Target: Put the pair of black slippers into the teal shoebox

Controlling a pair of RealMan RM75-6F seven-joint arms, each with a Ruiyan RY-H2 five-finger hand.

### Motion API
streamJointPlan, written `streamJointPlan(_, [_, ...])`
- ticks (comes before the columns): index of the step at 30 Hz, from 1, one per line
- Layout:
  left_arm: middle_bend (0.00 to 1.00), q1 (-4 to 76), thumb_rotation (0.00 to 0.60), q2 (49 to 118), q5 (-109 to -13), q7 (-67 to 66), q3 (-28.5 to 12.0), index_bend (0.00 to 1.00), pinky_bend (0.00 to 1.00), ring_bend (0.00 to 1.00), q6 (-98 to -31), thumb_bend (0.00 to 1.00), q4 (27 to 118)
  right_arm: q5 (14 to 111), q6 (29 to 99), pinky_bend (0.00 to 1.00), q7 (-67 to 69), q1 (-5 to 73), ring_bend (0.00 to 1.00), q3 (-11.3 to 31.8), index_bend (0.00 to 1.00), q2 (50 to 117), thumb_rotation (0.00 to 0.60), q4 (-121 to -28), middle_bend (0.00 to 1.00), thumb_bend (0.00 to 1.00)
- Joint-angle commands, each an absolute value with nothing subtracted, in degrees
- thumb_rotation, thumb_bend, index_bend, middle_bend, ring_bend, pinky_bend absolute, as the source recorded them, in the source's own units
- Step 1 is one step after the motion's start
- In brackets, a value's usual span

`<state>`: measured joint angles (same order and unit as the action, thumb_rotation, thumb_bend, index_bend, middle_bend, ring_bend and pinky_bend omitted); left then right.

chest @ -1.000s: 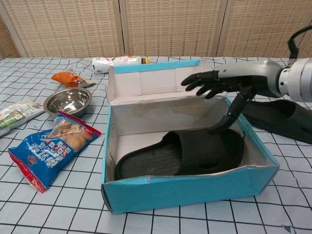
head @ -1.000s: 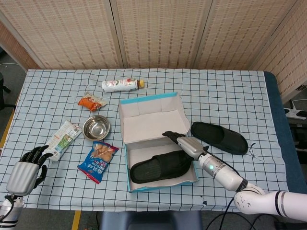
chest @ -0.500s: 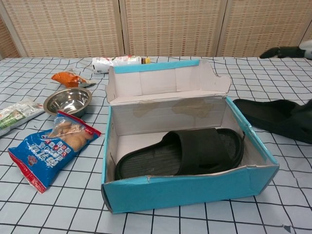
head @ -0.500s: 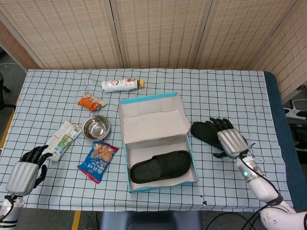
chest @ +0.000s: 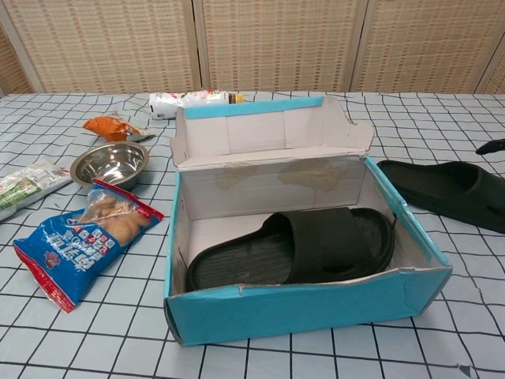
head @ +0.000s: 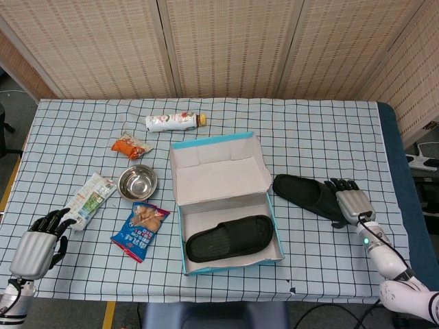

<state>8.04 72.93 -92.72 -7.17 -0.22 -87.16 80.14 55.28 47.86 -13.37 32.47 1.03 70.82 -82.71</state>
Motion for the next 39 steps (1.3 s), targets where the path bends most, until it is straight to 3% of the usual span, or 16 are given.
streamJointPlan(1, [0.14, 8.1, 0.6, 72.9, -92.7, -7.0, -0.2, 0.3, 0.3, 0.15, -87.1, 0.67, 80.2, 52.5, 45.1, 0.0, -12.9, 33.6, 0.0, 2.2, 0.0, 75.0, 0.6, -77.5, 0.0, 0.0])
streamJointPlan(8, [0.14, 8.1, 0.6, 73.0, -92.7, -7.2, -0.2, 0.3, 0.3, 0.15, -87.0, 0.67, 80.1, 51.5, 42.4, 0.0, -11.8, 34.7, 0.0, 3.5, 0.0, 81.0, 0.6, -69.7, 0.0, 0.0])
streamJointPlan(16, [0.14, 8.1, 0.6, 73.0, -92.9, -7.4, -0.1, 0.3, 0.3, 0.15, -87.1, 0.67, 80.0, 53.3, 42.9, 0.0, -10.1, 34.7, 0.0, 4.5, 0.01, 83.9, 0.6, -67.0, 0.04, 0.0])
streamJointPlan(20, [0.14, 8.1, 0.6, 72.9, -92.7, -7.0, -0.1, 0.3, 0.3, 0.15, -87.0, 0.67, 80.1, 56.1, 45.3, 0.05, -8.0, 33.7, 0.03, 5.1, 0.13, 84.7, 0.6, -66.4, 0.18, 0.0])
streamJointPlan(25, [0.14, 8.1, 0.6, 73.0, -92.7, -7.2, -0.1, 0.3, 0.3, 0.15, -86.9, 0.67, 80.1, 59.5, 48.6, 0.21, -6.3, 32.5, 0.23, 5.6, 0.37, 84.7, 0.6, -66.7, 0.39, 0.0])
streamJointPlan(27, [0.14, 8.2, 0.6, 73.0, -92.8, -7.1, -0.1, 0.3, 0.3, 0.15, -86.9, 0.67, 80.1, 60.2, 49.5, 0.24, -6.2, 32.1, 0.28, 5.7, 0.41, 84.3, 0.6, -67.3, 0.45, 0.0])
streamJointPlan(33, [0.14, 8.1, 0.6, 73.0, -92.7, -7.1, -0.1, 0.3, 0.3, 0.15, -87.0, 0.67, 80.1, 59.1, 52.4, 0.25, -10.9, 31.2, 0.3, 6.2, 0.43, 80.4, 0.6, -73.4, 0.47, 0.0])
streamJointPlan(39, [0.14, 8.1, 0.6, 72.9, -92.7, -6.9, -0.1, 0.3, 0.3, 0.15, -87.0, 0.67, 80.2, 54.2, 58.0, 0.26, -22.2, 30.3, 0.31, 7.0, 0.43, 72.8, 0.6, -86.7, 0.48, 0.0])
